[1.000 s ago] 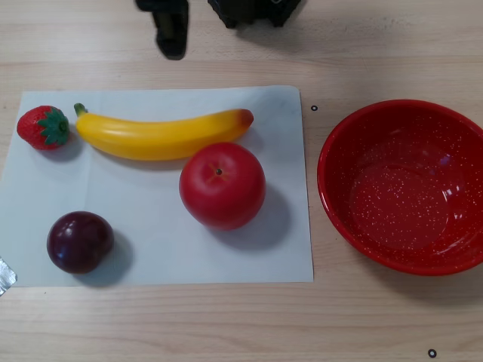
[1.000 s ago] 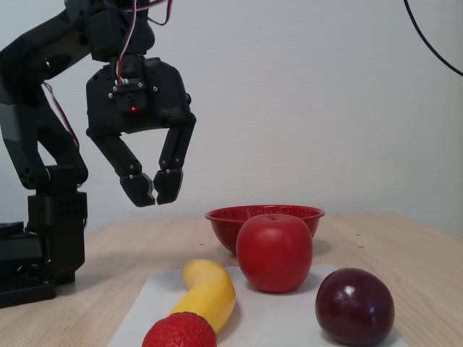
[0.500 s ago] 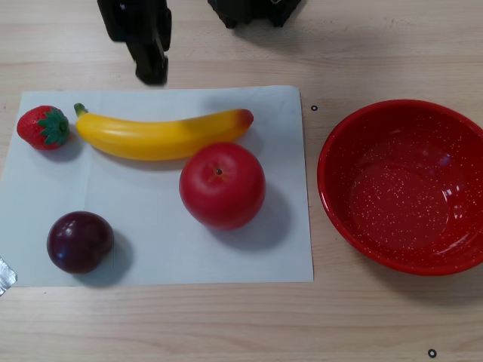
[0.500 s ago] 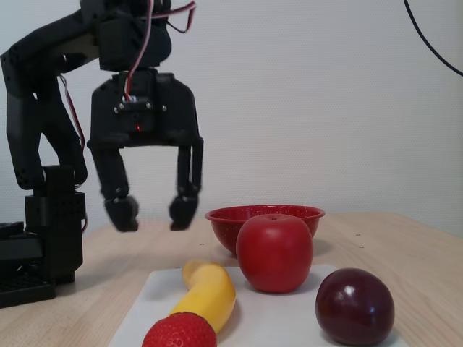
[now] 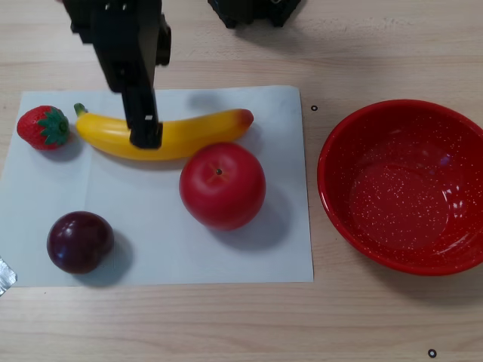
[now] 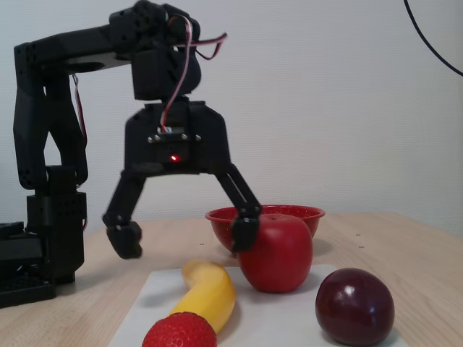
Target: Grasp the banana and put it in the red bowl.
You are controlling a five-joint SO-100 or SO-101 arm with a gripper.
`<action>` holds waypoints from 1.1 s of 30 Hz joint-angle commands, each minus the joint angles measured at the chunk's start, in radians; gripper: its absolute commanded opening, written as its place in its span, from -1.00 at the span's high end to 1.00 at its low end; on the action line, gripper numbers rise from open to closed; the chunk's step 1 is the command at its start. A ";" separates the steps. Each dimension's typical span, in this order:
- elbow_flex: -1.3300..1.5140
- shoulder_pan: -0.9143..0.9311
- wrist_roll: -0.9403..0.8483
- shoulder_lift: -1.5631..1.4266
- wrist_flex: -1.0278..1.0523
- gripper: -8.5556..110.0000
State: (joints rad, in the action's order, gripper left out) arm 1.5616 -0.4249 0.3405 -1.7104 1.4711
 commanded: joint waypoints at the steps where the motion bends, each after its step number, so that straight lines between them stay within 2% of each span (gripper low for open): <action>1: -0.107 0.023 -0.018 -0.015 -0.049 -0.24; 27: -0.227 0.084 -0.077 0.255 -0.083 -0.30; 31: -0.227 0.087 -0.091 0.275 -0.078 -0.24; 33: -0.230 0.087 -0.101 0.279 -0.072 -0.14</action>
State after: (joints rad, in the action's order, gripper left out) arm 1.4588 -0.3467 0.2546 -1.3852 1.3913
